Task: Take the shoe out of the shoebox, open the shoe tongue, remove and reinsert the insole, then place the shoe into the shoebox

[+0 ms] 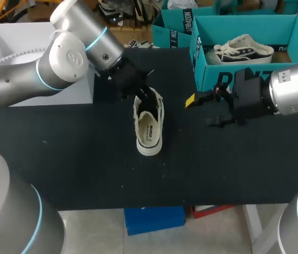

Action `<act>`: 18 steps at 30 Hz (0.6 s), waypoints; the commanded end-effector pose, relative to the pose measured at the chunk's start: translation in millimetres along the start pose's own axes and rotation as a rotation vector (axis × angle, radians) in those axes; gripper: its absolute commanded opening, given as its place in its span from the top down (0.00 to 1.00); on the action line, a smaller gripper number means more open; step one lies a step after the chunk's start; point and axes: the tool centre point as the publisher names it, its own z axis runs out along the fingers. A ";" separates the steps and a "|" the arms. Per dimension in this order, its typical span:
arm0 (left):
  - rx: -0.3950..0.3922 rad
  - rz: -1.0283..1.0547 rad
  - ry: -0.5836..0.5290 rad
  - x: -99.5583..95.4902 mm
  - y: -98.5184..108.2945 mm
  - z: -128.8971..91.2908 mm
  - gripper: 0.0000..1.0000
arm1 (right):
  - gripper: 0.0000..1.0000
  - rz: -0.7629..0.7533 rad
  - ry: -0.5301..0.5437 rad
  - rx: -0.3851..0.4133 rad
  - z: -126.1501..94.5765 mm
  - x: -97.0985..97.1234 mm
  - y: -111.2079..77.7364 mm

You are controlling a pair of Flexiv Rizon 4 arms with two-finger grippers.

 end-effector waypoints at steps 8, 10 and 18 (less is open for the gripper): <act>-0.098 0.043 0.086 9.8 -9.5 -68.5 0.86 | 0.00 0.000 0.000 0.000 0.8 0.2 0.2; -0.116 0.043 0.111 14.3 -8.4 -76.3 0.80 | 0.00 0.000 0.000 0.000 0.8 0.2 0.2; -0.151 0.041 0.177 35.0 -6.3 -92.2 0.51 | 0.00 0.000 0.000 0.000 0.8 0.2 0.2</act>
